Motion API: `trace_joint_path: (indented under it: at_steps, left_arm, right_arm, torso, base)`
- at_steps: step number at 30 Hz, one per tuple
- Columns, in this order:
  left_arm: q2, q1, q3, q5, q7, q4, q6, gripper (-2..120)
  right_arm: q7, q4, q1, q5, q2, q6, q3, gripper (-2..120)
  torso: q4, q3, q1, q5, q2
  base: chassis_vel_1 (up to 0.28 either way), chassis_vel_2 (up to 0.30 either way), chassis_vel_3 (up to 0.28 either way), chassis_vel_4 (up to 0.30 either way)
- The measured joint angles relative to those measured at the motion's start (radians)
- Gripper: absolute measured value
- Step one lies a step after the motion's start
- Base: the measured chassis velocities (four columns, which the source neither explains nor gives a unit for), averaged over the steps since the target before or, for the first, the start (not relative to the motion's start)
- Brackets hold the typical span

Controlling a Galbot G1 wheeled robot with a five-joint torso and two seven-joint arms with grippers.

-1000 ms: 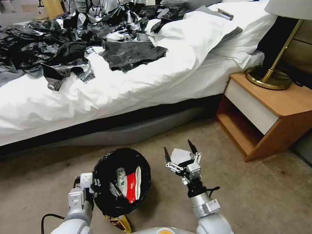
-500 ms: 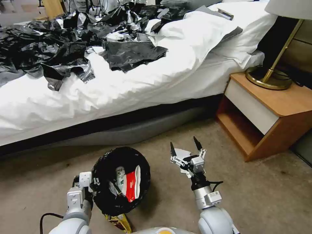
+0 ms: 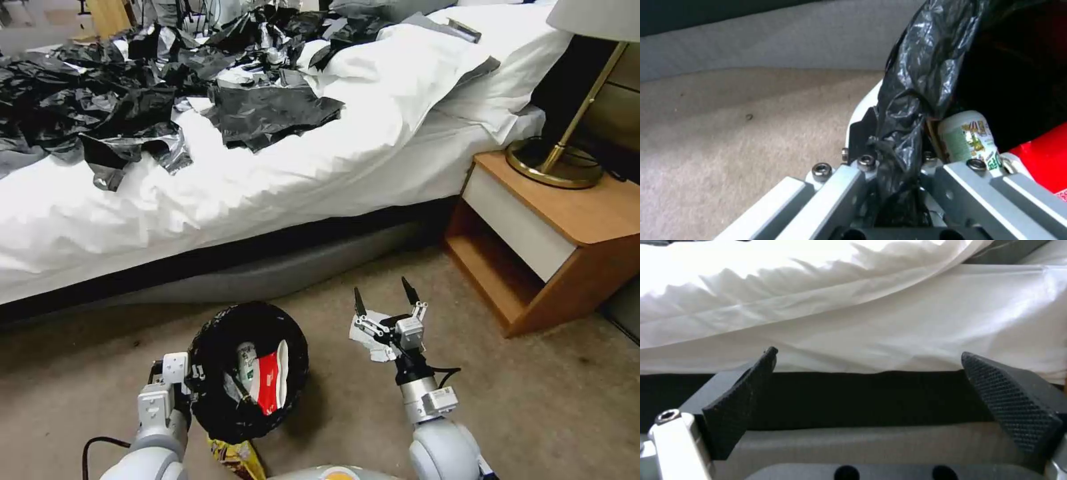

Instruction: Pick up the trash bin, then pick up the garbage from the floor and place it into the trash bin.

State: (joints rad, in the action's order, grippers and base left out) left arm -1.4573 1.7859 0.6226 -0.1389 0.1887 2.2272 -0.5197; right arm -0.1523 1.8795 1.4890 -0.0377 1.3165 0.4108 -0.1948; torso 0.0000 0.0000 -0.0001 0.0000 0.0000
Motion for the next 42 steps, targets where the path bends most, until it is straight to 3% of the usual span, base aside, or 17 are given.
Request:
trace_joint_path:
  at_steps: [21, 27, 28, 34, 38, 42]
  left_arm:
    - [-0.002, 0.009, 0.001, 0.002, 0.0, 0.0, 0.004, 0]
    - [-0.001, 0.013, 0.0, 0.002, 0.0, -0.001, 0.007, 0]
    - [0.0, 0.014, -0.001, 0.003, 0.0, -0.002, 0.008, 0]
    - [0.001, 0.014, -0.004, 0.005, 0.0, -0.002, 0.008, 0]
    - [0.002, 0.014, -0.004, 0.006, 0.0, -0.004, 0.008, 0]
    - [0.002, 0.015, -0.004, 0.006, 0.0, -0.005, 0.008, 0]
  right_arm:
    - [0.039, -0.024, -0.016, 0.012, 0.01, 0.058, -0.005, 100]
    - [0.029, -0.034, -0.02, 0.013, -0.004, -0.019, -0.013, 100]
    - [0.009, -0.055, -0.036, 0.002, -0.016, -0.099, -0.018, 100]
    - [-0.029, -0.107, -0.079, -0.078, -0.031, -0.25, -0.011, 100]
    - [-0.024, -0.215, -0.138, -0.159, -0.042, -0.402, 0.0, 100]
    - [-0.015, -0.261, -0.163, -0.203, -0.043, -0.448, 0.007, 100]
  torso:
    - [0.0, 0.0, 0.0, 0.0, 0.0]
    - [0.0, 0.0, 0.0, 0.0, 0.0]
    - [-0.0001, 0.0, 0.0, 0.0, 0.0]
    - [0.0, 0.0, 0.0, 0.0001, 0.0]
    - [0.0, 0.0, 0.0, 0.0001, 0.0]
    - [0.0, 0.0, 0.0, 0.0001, 0.0]
  base:
    - [-0.059, 0.061, 0.062, -0.057]
    - [0.0, 0.0, 0.0, 0.0]
    - [0.0, 0.0, 0.0, 0.0]
    - [0.0, 0.0, 0.0, 0.0]
    - [0.0, 0.0, 0.0, 0.0]
    - [0.0, 0.0, 0.0, 0.0]
